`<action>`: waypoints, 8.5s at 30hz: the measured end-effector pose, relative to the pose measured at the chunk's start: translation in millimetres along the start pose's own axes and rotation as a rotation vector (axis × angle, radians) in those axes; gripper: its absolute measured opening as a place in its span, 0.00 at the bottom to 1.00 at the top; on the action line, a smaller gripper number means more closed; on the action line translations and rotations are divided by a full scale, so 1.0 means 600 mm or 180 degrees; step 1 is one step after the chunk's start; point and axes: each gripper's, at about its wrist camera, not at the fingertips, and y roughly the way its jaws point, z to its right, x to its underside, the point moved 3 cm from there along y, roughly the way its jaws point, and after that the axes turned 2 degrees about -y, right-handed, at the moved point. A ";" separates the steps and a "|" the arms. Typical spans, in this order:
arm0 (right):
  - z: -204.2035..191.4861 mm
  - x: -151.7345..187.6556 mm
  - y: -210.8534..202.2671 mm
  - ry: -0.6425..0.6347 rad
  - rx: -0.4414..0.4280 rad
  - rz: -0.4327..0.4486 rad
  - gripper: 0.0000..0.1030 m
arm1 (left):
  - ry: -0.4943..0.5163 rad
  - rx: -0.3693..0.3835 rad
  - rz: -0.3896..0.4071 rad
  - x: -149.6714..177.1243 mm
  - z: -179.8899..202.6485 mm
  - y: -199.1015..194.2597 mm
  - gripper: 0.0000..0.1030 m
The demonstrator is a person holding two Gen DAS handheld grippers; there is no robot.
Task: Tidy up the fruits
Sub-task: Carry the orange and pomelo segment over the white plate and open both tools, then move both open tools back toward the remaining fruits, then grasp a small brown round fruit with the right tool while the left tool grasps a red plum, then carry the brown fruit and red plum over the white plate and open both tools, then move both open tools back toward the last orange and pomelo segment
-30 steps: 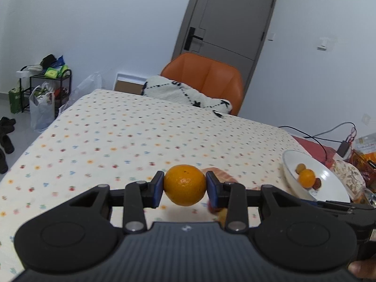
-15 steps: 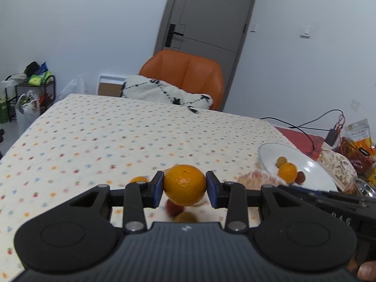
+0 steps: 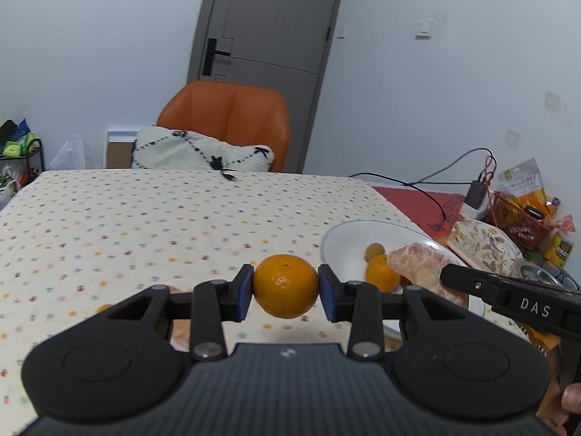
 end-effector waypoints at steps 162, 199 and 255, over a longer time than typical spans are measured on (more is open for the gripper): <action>-0.185 0.065 0.081 -0.0141 -0.0605 -0.0677 0.23 | -0.0303 -0.0259 -0.0327 0.051 -0.165 -0.027 0.51; 0.000 0.013 -0.012 0.0147 0.0094 -0.0068 0.23 | 0.0095 0.0242 -0.0120 -0.006 0.027 0.010 0.19; -0.010 0.018 -0.009 0.0184 -0.0001 0.0082 0.84 | 0.0007 -0.0496 0.0085 -0.006 -0.051 -0.029 0.90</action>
